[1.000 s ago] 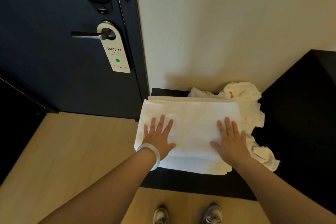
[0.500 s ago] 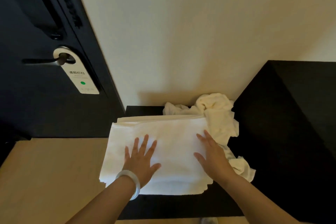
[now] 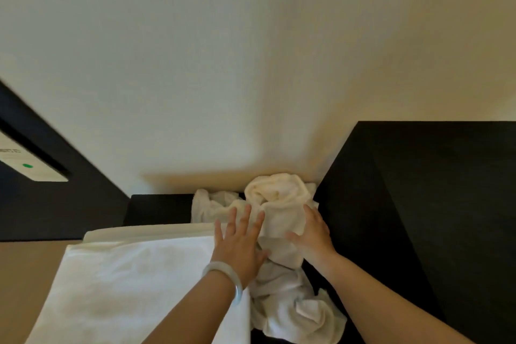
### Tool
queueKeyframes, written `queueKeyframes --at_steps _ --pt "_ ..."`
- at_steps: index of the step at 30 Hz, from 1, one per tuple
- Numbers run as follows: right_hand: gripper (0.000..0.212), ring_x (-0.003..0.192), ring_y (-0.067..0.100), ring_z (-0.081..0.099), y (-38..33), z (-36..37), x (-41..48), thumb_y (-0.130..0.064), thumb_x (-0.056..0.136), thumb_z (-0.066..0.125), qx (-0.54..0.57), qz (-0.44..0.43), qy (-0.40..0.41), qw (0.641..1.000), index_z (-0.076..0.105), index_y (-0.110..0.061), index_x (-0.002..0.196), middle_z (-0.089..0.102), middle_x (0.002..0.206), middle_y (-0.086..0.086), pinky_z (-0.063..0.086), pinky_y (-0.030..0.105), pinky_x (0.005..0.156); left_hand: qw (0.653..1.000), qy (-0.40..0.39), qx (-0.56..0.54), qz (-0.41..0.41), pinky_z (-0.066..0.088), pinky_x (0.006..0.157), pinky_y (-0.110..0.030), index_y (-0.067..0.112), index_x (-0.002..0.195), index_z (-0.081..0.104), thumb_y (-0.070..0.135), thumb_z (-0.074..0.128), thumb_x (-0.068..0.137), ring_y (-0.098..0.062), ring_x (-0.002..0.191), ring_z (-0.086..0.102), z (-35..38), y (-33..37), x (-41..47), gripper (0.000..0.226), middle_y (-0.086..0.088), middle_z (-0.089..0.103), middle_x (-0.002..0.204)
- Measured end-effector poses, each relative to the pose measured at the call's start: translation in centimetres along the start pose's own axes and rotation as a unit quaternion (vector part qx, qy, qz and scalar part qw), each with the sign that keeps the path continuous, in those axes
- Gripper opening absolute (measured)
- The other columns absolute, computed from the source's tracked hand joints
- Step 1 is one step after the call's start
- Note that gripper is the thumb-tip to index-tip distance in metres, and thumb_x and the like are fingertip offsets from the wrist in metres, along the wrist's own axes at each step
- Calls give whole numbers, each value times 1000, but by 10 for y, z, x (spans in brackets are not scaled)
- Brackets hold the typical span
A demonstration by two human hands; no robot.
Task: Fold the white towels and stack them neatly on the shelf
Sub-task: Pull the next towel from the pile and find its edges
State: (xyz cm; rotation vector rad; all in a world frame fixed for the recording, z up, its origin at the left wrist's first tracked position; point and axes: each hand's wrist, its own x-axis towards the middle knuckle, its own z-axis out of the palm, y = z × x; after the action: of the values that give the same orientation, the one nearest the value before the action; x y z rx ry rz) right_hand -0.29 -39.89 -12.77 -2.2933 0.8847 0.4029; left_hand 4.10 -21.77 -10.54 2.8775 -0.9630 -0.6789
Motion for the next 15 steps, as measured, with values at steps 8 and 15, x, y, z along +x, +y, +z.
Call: queueKeyframes --at_steps 8,15 --pt "105 139 28 38 -6 -5 111 -28 71 87 169 6 28 985 21 -15 152 28 155 10 40 42 109 995 -34 3 -90 -4 119 -55 35 153 -14 58 19 99 -23 148 -19 26 -1 23 67 2 -22 161" --pt "67 126 29 52 -7 13 97 -25 86 74 164 20 -40 985 44 -10 144 54 139 12 43 31 94 995 -56 14 -87 2 117 -59 34 152 -19 65 24 96 -23 149 -16 30 -2 36 77 2 -19 162"
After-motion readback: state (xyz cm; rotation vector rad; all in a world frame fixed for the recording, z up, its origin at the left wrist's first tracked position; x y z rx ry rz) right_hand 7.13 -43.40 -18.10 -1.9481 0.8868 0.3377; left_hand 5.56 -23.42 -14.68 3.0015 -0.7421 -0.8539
